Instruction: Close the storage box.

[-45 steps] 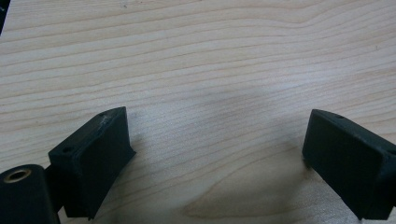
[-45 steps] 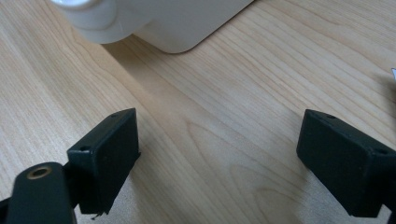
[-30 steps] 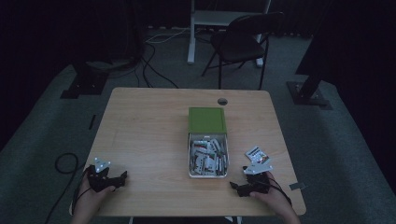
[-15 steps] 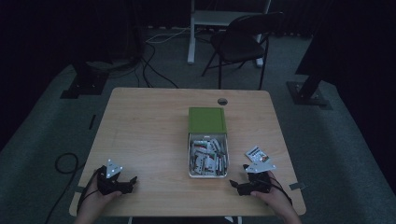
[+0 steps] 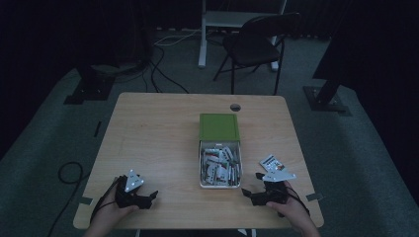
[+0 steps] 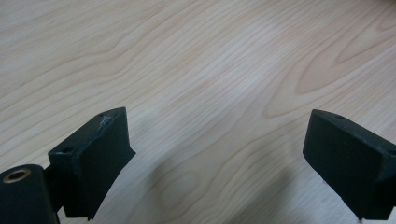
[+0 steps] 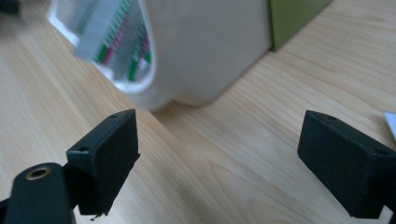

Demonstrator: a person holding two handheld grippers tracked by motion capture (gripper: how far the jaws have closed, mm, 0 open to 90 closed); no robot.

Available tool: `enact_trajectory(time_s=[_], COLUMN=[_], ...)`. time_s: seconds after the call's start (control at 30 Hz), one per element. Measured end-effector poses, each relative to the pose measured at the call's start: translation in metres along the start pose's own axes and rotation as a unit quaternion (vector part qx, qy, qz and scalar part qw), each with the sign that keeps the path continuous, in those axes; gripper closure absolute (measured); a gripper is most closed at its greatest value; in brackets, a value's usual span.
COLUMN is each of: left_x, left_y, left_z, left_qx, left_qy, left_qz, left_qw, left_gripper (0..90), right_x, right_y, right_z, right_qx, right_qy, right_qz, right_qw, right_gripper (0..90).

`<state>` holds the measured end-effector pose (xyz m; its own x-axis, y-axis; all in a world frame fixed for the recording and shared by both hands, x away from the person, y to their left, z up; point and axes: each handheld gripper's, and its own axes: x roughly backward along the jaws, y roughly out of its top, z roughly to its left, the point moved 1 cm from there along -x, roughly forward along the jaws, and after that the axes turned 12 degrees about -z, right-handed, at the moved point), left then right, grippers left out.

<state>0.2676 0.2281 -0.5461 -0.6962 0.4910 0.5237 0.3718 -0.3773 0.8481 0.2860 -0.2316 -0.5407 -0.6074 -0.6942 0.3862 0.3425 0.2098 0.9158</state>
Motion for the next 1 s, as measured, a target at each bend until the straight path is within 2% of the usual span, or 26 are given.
enact_trajectory(time_s=[0.17,0.23,0.33,0.5,0.77,0.93,1.0], left_x=[-0.006,-0.008,-0.012,-0.017,-0.027,-0.036,-0.039], left_y=[0.007,0.010,0.012,0.019,0.042,0.049,0.050], left_z=[-0.011,-0.015,-0.019,-0.028,-0.045,-0.054,-0.056], left_qx=[-0.007,-0.010,-0.021,-0.027,-0.039,-0.055,-0.053], left_qy=[-0.023,-0.034,-0.038,-0.049,-0.076,-0.081,-0.084], left_qz=[-0.011,-0.013,-0.012,-0.017,-0.039,-0.050,-0.055], left_qw=[0.9997,0.9993,0.9990,0.9983,0.9955,0.9939,0.9935], left_gripper=[8.2,8.2,8.2,8.2,8.2,8.3,8.3], right_x=[0.001,0.001,0.001,0.003,0.005,0.005,0.004], right_y=[0.004,0.004,0.004,0.005,0.009,0.014,0.015], right_z=[0.002,0.002,0.001,0.003,0.003,-0.001,-0.002], right_qx=[-0.003,-0.007,-0.012,-0.009,-0.018,-0.024,-0.025], right_qy=[0.011,0.010,0.010,0.016,0.025,0.012,0.014], right_qz=[-0.017,-0.015,-0.018,-0.029,-0.043,-0.060,-0.065], right_qw=[0.9998,0.9998,0.9997,0.9994,0.9986,0.9978,0.9975], right_gripper=[12.1,12.1,12.4,12.4,12.4,12.4,12.4])
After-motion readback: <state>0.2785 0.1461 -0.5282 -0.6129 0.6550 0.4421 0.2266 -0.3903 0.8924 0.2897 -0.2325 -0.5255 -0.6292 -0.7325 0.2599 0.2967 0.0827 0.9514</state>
